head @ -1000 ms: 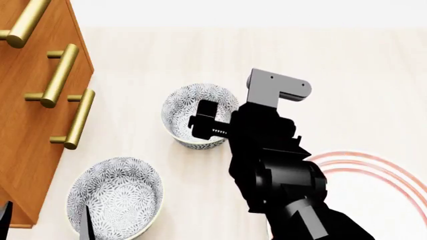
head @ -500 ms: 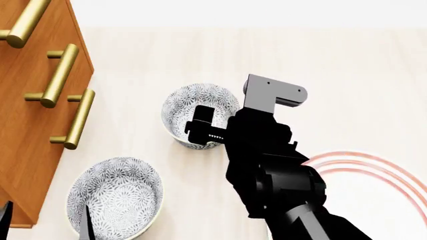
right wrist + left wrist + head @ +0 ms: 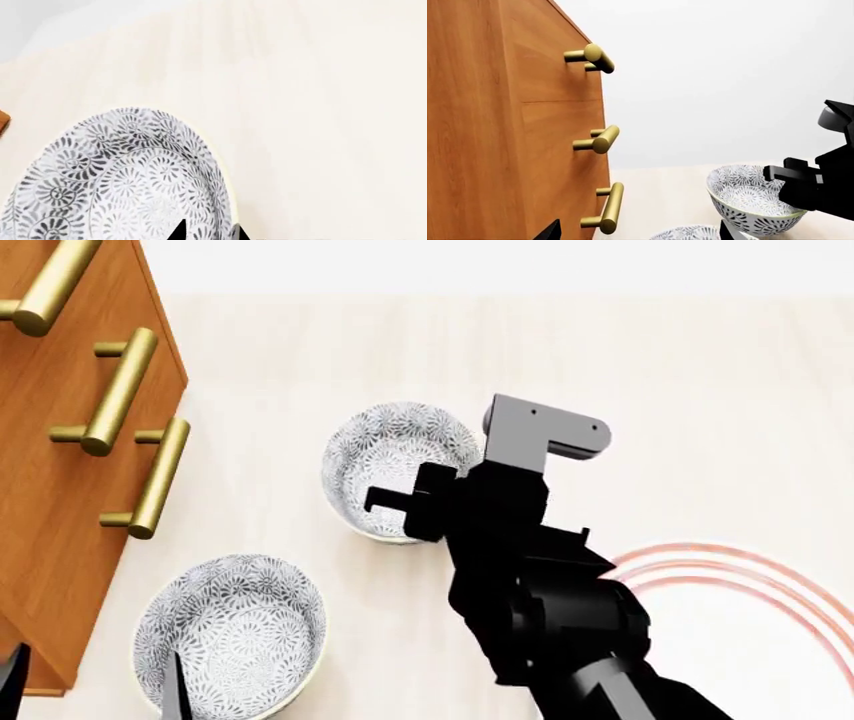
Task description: Pick up the bowl and put it in the front on the plate.
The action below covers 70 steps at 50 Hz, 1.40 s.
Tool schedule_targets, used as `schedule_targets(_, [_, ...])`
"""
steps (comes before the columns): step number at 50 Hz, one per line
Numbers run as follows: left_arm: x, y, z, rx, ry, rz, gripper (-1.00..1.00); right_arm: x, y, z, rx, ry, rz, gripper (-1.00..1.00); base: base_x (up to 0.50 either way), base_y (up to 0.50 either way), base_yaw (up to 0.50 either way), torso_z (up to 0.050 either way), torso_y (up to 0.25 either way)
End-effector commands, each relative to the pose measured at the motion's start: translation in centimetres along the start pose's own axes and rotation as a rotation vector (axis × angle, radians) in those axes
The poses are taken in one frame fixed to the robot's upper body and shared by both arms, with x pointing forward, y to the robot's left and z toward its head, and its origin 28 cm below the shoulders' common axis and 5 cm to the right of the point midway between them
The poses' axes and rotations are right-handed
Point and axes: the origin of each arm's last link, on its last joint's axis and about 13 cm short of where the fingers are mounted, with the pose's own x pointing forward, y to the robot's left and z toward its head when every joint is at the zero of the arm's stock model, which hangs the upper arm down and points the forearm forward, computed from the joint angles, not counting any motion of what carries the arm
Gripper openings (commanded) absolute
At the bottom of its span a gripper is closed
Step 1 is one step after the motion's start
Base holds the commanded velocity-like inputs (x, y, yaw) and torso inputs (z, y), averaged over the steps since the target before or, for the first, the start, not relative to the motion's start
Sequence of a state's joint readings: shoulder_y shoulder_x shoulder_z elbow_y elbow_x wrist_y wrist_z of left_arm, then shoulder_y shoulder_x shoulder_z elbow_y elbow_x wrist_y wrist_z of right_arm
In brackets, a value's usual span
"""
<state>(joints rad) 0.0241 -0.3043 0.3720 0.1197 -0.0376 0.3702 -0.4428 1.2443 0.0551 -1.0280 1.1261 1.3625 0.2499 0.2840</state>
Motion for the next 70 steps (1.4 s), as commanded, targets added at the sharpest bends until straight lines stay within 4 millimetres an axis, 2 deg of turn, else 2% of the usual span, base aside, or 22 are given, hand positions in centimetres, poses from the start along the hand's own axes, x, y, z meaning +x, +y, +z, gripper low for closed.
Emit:
schedule_targets(1, [0.2,0.1,0.1,0.013,-0.017,0.007,1.00,0.0,0.5,-0.7,0.007,0.014,0.036,-1.00,0.00,0.00,0.00,0.000,0.000])
schedule_targets(13, [0.2,0.1,0.1,0.013,-0.017,0.005,1.00,-0.3,0.5,-0.3,0.012,-0.011,0.029,-1.00,0.00,0.00,0.00,0.000,0.000])
schedule_targets(18, [0.2,0.1,0.1,0.012,-0.016,0.003,1.00,-1.0,0.6,1.1,0.009,-0.069,0.030,-1.00,0.00,0.00,0.00,0.000,0.000])
schedule_targets(25, [0.2,0.1,0.1,0.013,-0.017,0.002,1.00,-1.5,0.6,2.1,0.008,-0.094,0.034,-1.00,0.00,0.00,0.00,0.000,0.000])
schedule_targets(29, [0.2,0.1,0.0,0.013,-0.016,0.003,1.00,-2.5,0.6,4.4,0.029,-0.143,0.040,-1.00,0.00,0.00,0.00,0.000,0.000])
schedule_targets(34, [0.2,0.1,0.0,0.014,-0.015,0.008,1.00,-4.2,0.2,7.4,0.060,-0.221,0.055,-1.00,0.00,0.00,0.00,0.000,0.000])
schedule_targets(43, [0.3,0.1,0.0,0.015,-0.012,0.013,1.00,-7.2,-0.8,10.8,0.082,-0.324,0.064,-1.00,0.00,0.00,0.00,0.000,0.000])
schedule_targets(46, [0.3,0.1,0.1,0.016,-0.012,0.015,1.00,-8.9,-1.4,11.7,0.076,-0.365,0.072,-1.00,0.00,0.00,0.00,0.000,0.000])
schedule_targets(55, [0.3,0.1,0.0,0.014,-0.010,0.014,1.00,-13.0,-2.8,13.1,0.062,-0.480,0.102,-1.00,0.00,0.00,0.00,0.000,0.000])
schedule_targets(58, [0.2,0.0,-0.1,0.011,-0.005,0.012,1.00,-15.2,-3.7,13.7,0.042,-0.534,0.103,-1.00,0.00,0.00,0.00,0.000,0.000])
schedule_targets(70, [0.2,-0.1,0.0,0.006,0.009,0.003,1.00,-20.1,-7.2,12.9,-0.036,-0.589,0.099,-1.00,0.00,0.00,0.00,0.000,0.000])
